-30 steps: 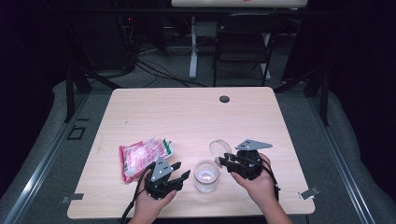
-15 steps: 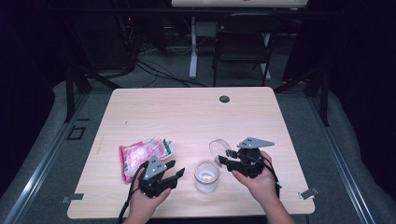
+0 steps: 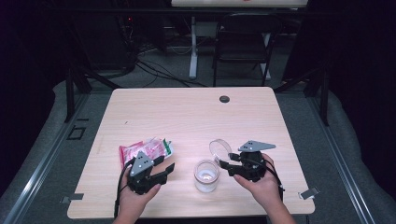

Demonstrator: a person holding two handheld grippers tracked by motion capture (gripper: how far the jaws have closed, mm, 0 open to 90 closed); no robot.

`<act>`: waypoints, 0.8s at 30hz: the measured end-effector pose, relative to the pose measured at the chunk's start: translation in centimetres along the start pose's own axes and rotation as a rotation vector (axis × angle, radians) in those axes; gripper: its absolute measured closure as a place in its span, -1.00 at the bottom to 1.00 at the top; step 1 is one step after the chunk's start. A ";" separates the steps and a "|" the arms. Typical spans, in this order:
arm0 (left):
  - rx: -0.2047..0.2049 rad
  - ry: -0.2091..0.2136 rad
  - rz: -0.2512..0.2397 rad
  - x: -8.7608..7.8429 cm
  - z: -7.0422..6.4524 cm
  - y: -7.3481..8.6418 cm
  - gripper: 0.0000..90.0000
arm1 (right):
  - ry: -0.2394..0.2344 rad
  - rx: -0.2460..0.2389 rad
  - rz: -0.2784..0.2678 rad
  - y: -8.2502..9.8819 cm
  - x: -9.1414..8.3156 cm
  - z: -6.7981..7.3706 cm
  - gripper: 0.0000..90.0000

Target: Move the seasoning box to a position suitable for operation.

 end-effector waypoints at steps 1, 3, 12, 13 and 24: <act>0.000 0.000 0.000 0.0 0.0 0.0 0.09 | 0.000 0.000 0.000 0.0 0.0 0.0 0.17; -0.015 -0.016 -0.005 -0.5 0.7 0.0 0.07 | -0.001 0.003 0.003 0.2 0.1 0.0 0.31; -0.041 -0.080 -0.002 -1.7 3.2 0.5 0.04 | 0.004 0.002 0.014 0.2 0.1 -0.2 0.56; -0.039 -0.085 0.002 -1.7 3.4 0.6 0.04 | -0.001 0.004 0.010 0.2 0.1 -0.2 0.57; 0.000 -0.112 0.069 -0.8 4.1 2.0 0.01 | -0.013 0.012 0.001 -0.4 0.5 -0.6 0.58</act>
Point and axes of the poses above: each handheld gripper's, and its own axes: x roughly forward along the jaws, y roughly out of its underside, z roughly to its left, the point moved 6 cm from there along x, roughly forward along the jaws, and after that the axes turned 13 degrees about x, right-handed, at the moved point
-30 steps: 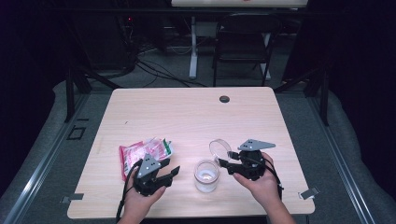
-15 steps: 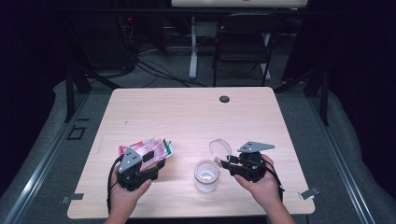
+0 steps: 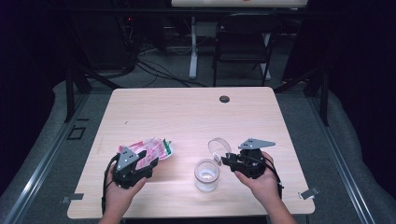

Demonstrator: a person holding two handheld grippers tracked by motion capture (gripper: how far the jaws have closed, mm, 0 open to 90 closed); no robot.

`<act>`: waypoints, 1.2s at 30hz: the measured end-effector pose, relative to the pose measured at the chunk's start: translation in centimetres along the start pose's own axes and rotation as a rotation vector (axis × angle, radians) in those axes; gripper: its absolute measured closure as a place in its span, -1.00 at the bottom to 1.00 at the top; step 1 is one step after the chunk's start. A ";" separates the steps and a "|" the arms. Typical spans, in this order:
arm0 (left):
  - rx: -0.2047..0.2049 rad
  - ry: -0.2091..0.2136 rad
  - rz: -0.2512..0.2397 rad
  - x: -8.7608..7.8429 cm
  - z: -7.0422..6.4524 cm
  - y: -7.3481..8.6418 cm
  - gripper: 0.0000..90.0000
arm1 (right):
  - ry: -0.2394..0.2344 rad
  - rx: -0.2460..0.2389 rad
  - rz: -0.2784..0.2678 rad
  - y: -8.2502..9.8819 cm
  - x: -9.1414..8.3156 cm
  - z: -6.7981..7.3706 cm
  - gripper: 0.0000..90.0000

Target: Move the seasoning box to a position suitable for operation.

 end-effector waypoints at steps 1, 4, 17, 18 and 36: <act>0.002 0.003 0.007 0.1 0.0 0.1 0.00 | 0.001 0.001 0.001 0.0 0.0 0.0 0.57; 0.013 0.008 0.030 0.5 0.1 0.6 -0.01 | -0.001 -0.004 -0.005 0.0 0.0 0.0 0.51; 0.097 -0.010 0.105 2.1 -0.8 1.6 -0.01 | -0.009 -0.012 -0.012 0.2 -0.4 0.5 0.29; 0.100 -0.014 0.115 2.4 -0.8 1.7 -0.01 | -0.015 -0.013 -0.013 0.2 -0.5 0.6 0.26; 0.181 -0.104 0.202 4.3 0.0 2.8 0.03 | 0.002 -0.021 -0.024 0.6 -1.4 0.7 0.22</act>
Point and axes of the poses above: each handheld gripper's, and its own axes: x roughly forward along the jaws, y roughly out of its underside, z roughly to its left, the point moved 6 cm from there along x, roughly forward along the jaws, and after that the axes turned 13 degrees about x, right-handed, at the moved point
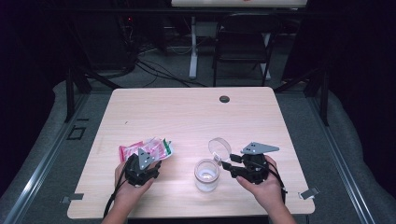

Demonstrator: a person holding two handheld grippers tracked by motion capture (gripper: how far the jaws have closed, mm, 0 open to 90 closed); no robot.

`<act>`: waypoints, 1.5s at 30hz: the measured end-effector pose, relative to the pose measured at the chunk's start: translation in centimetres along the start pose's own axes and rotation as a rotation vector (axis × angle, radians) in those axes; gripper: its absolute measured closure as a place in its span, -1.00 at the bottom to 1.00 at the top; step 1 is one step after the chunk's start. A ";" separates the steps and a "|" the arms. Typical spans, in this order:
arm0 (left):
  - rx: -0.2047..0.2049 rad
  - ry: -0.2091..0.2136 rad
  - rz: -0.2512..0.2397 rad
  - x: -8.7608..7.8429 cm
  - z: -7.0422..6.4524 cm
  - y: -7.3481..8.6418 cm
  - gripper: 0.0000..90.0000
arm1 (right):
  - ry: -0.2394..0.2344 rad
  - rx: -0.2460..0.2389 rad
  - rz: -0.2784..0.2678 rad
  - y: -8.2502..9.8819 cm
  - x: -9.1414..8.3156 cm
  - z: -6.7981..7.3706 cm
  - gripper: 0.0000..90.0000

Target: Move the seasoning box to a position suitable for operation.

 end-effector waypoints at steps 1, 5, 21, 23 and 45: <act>-0.002 0.001 0.002 0.1 0.1 0.0 0.04 | 0.000 -0.001 0.002 0.0 0.0 0.0 0.22; -0.014 -0.014 0.006 0.4 0.4 0.2 0.06 | 0.003 -0.004 0.004 0.1 -0.2 0.0 0.21; 0.028 -0.067 0.029 1.8 0.3 -0.3 0.17 | 0.024 -0.008 -0.005 0.5 -1.4 -0.3 0.20; 0.029 -0.074 0.024 1.8 0.3 -0.4 0.23 | 0.022 -0.010 -0.002 0.6 -1.6 -0.3 0.20; 0.027 -0.087 -0.016 2.8 0.5 -1.7 0.55 | 0.067 -0.017 -0.015 1.0 -3.4 -0.9 0.20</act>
Point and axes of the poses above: each handheld gripper's, and its own axes: x roughly forward along the jaws, y roughly out of its underside, z roughly to its left, the point moved 6 cm from there along x, roughly forward along the jaws, and after that the axes turned 13 degrees about x, right-handed, at the moved point
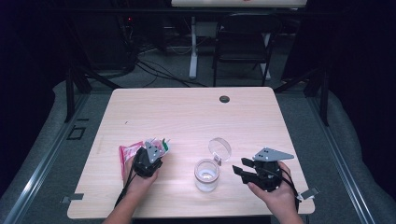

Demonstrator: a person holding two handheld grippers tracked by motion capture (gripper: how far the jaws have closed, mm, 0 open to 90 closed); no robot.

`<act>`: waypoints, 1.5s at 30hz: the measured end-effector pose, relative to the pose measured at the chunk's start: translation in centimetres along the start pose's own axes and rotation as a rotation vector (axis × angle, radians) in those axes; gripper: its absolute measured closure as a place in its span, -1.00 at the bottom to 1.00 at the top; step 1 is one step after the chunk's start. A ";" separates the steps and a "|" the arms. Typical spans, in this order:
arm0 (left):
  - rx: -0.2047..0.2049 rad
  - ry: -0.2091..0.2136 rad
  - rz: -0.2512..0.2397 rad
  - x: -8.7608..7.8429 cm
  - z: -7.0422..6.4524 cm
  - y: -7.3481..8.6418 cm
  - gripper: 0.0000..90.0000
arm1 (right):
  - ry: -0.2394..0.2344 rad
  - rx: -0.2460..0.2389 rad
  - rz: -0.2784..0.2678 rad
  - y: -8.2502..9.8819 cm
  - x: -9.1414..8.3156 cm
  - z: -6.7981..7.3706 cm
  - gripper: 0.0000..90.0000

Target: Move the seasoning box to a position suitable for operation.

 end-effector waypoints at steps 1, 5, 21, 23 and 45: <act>-0.003 -0.003 -0.004 0.0 0.0 -0.1 0.58 | 0.001 0.003 -0.002 0.0 -0.1 -0.1 0.20; -0.019 0.007 -0.017 -0.1 0.2 -0.2 0.70 | 0.008 0.012 -0.010 0.0 -0.4 -0.4 0.20; -0.122 0.065 -0.040 -0.5 1.9 0.2 0.95 | 0.026 0.038 -0.020 0.0 -0.8 -1.3 0.20; -0.125 0.066 -0.042 -0.6 2.0 0.2 0.97 | 0.025 0.040 -0.022 0.0 -0.7 -1.4 0.20; -0.183 0.074 -0.065 -1.6 3.4 0.4 0.99 | 0.032 0.045 -0.006 0.3 -0.3 -1.7 0.20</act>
Point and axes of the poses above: each handheld gripper's, and its own axes: x roughly forward along the jaws, y roughly out of its underside, z roughly to its left, the point moved 6 cm from there along x, roughly forward along the jaws, and after that the axes turned 13 degrees about x, right-handed, at the moved point
